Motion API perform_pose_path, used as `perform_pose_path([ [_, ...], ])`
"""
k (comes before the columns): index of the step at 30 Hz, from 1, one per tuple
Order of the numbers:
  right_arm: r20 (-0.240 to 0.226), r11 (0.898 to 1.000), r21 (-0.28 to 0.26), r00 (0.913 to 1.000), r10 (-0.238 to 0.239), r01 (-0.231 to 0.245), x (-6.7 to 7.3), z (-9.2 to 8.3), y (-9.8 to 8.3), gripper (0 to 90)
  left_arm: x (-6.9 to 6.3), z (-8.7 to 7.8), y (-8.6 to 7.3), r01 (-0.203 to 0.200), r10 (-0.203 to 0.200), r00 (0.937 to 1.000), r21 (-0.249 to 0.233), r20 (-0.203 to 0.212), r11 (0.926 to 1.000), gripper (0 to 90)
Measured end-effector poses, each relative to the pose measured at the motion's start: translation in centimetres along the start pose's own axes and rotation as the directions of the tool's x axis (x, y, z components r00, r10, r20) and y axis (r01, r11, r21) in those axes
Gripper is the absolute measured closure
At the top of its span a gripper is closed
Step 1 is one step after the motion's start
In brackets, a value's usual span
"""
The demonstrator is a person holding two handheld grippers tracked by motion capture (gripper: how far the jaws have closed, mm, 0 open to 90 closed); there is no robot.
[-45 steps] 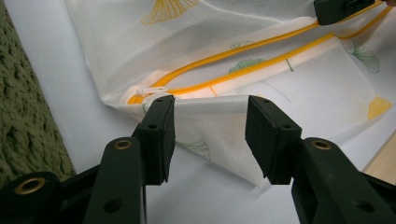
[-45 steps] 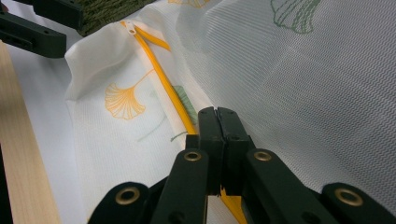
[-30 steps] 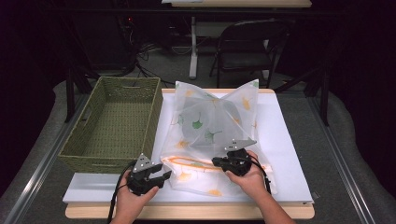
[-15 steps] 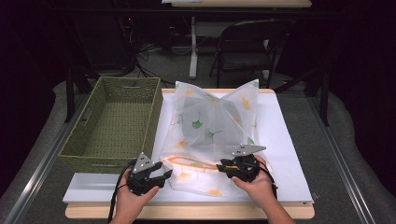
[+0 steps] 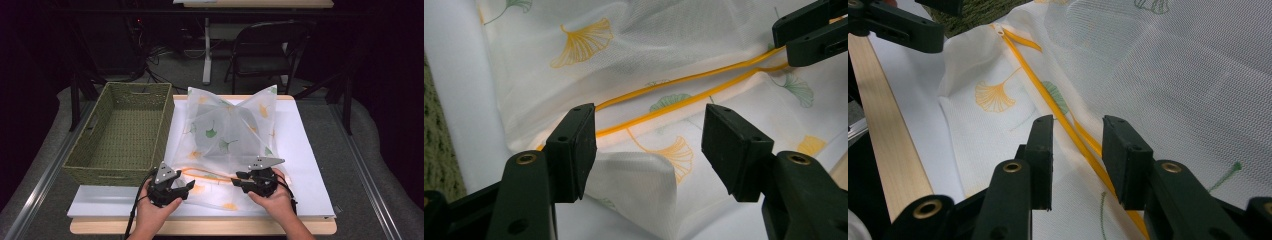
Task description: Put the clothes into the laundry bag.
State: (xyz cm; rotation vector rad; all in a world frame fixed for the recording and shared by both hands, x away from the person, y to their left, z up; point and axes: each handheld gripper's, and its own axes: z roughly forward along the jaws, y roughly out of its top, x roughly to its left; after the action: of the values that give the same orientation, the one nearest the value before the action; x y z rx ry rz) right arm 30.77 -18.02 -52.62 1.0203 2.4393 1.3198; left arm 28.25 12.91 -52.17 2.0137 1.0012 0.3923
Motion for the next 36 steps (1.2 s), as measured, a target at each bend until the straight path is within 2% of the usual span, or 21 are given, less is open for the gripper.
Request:
perform_pose_path([
  [2, -0.001, 1.000, 0.001, 1.0000, -0.001, 0.001, 0.0, 0.1, 0.0, 65.4, -0.1, 0.4, -0.1, -0.010, 0.010, 0.9999, 0.018, -0.010, 0.9998, 38.6],
  [6, -0.004, 1.000, 0.002, 1.0000, -0.003, 0.003, 0.1, 0.1, 0.0, 65.2, 0.2, 0.9, -0.7, -0.001, 0.004, 0.9989, 0.055, -0.046, 0.9985, 38.9],
  [9, -0.005, 1.000, 0.002, 1.0000, -0.002, 0.002, 0.0, 0.1, 0.0, 65.2, 0.8, 0.5, -1.4, 0.032, -0.028, 0.9975, 0.069, -0.065, 0.9971, 40.3],
  [11, -0.005, 1.000, 0.000, 1.0000, -0.004, 0.004, -0.1, 0.1, 0.0, 65.1, 1.3, 0.2, -1.8, 0.047, -0.041, 0.9964, 0.085, -0.075, 0.9953, 44.4],
  [13, -0.006, 1.000, -0.003, 1.0000, -0.002, 0.002, -0.1, 0.1, 0.0, 65.1, 1.7, -0.1, -2.1, 0.070, -0.063, 0.9953, 0.097, -0.073, 0.9928, 52.3],
  [15, -0.007, 1.000, -0.002, 1.0000, -0.003, 0.003, -0.1, 0.1, 0.0, 65.1, 2.0, -0.4, -2.3, 0.076, -0.067, 0.9949, 0.123, -0.075, 0.9894, 62.5],
  [20, -0.013, 1.000, -0.001, 0.9999, -0.007, 0.007, 0.0, 0.3, 0.1, 65.1, 2.3, -0.8, -2.6, 0.063, -0.051, 0.9959, 0.159, -0.074, 0.9853, 83.0],
  [22, -0.015, 1.000, 0.000, 0.9999, -0.007, 0.007, 0.0, 0.4, 0.1, 65.1, 2.5, -0.9, -2.8, 0.069, -0.059, 0.9964, 0.173, -0.061, 0.9825, 86.7],
  [30, -0.019, 1.000, -0.009, 0.9998, 0.005, -0.005, 0.0, 0.3, 0.2, 64.9, 2.1, -1.6, -3.5, 0.047, -0.043, 0.9988, 0.199, -0.025, 0.9788, 88.1],
  [34, -0.024, 1.000, -0.009, 0.9997, 0.006, -0.006, 0.2, 0.4, 0.2, 63.9, 1.9, -1.9, -4.1, 0.048, -0.047, 0.9988, 0.211, -0.011, 0.9763, 88.1],
  [36, -0.027, 1.000, -0.007, 0.9996, 0.001, -0.001, 0.3, 0.5, 0.3, 63.9, 1.8, -1.9, -4.3, 0.062, -0.064, 0.9979, 0.207, 0.001, 0.9764, 88.1],
])
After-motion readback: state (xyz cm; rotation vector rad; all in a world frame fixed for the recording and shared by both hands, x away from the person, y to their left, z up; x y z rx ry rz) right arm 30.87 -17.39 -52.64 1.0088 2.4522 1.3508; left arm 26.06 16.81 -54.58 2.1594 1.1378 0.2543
